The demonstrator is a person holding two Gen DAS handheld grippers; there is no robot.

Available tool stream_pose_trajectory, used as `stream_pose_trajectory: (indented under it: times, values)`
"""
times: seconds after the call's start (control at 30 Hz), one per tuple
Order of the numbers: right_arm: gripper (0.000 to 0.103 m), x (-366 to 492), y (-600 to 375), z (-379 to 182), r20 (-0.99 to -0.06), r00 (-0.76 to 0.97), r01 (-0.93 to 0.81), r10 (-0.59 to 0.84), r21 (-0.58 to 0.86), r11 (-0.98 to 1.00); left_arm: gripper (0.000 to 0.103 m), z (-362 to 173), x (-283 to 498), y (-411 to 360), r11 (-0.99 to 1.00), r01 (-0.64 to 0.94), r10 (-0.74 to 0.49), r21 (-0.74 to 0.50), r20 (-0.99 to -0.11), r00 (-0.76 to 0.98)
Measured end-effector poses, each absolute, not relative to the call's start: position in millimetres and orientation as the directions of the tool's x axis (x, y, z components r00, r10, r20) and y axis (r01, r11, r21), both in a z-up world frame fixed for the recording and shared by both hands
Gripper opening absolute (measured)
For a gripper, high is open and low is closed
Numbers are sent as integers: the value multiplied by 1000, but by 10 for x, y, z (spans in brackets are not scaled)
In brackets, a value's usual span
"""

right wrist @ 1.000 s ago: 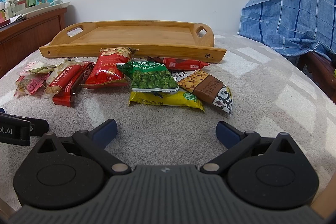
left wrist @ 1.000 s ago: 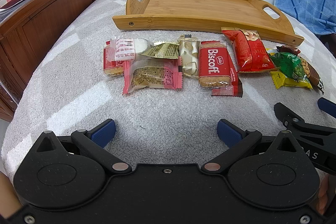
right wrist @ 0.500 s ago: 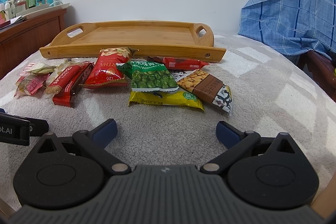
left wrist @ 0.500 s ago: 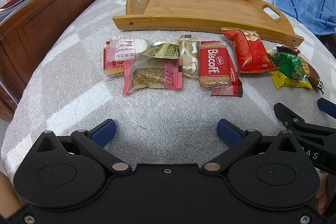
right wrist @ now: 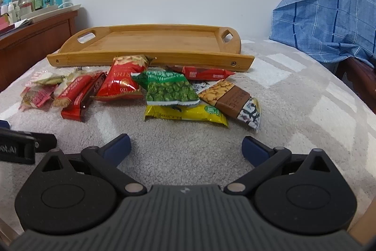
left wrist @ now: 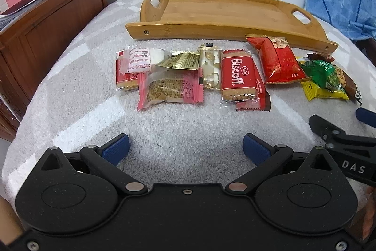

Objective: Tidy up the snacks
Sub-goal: 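Grasp the red Biscoff biscuit with the left tool while the right tool grasps the green wasabi pea bag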

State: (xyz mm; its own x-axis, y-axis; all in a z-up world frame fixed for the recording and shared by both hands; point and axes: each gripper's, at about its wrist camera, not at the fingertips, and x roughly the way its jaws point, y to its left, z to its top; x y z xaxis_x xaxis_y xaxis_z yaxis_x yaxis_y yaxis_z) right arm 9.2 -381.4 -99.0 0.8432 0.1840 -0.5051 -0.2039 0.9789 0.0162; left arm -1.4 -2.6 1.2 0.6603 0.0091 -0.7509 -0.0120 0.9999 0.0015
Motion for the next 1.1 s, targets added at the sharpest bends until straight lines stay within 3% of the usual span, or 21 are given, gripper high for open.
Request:
stream_pose_trajectory:
  times: [0.07, 0.17, 0.3, 0.33, 0.43, 0.7, 0.83, 0.93, 1.0, 1.07, 1.1]
  values:
    - [102, 67, -3854, -952, -490, 851, -204, 191, 27, 979, 97, 72, -9, -7, 1000, -7, -13, -23, -755, 656]
    - [98, 12, -3935, -866, -452, 867, -209, 209, 50, 977, 77, 193, -38, 29, 996, 17, -77, -89, -729, 680]
    - [80, 12, -4005, -700, -401, 886, -238, 233, 38, 971, 39, 376, -87, -7, 987, 70, -148, -141, -679, 719]
    - [74, 32, -4008, -659, -394, 885, -257, 248, 33, 966, 34, 419, -82, -23, 984, 84, -167, -154, -668, 725]
    - [62, 112, -3986, -556, -395, 866, -321, 306, 31, 947, 31, 515, 1, -76, 974, 129, -220, -185, -644, 733]
    - [46, 489, -3873, -510, -485, 772, -455, 411, 29, 890, 31, 475, 315, -195, 971, 148, -235, -186, -656, 718]
    - [47, 597, -3861, -559, -500, 754, -455, 426, 71, 888, 31, 311, 435, -192, 973, 123, -227, -198, -685, 692]
    - [59, 633, -3850, -571, -499, 753, -455, 430, 77, 887, 33, 237, 480, -174, 972, 106, -222, -208, -684, 695]
    - [61, 641, -3829, -571, -498, 753, -458, 430, 72, 886, 35, 220, 507, -180, 974, 99, -213, -203, -682, 700]
    - [61, 651, -3813, -573, -501, 749, -461, 432, 74, 884, 36, 213, 523, -185, 973, 96, -217, -212, -682, 698]
    - [50, 650, -3812, -575, -505, 746, -461, 434, 78, 884, 34, 216, 524, -187, 971, 92, -221, -220, -684, 696]
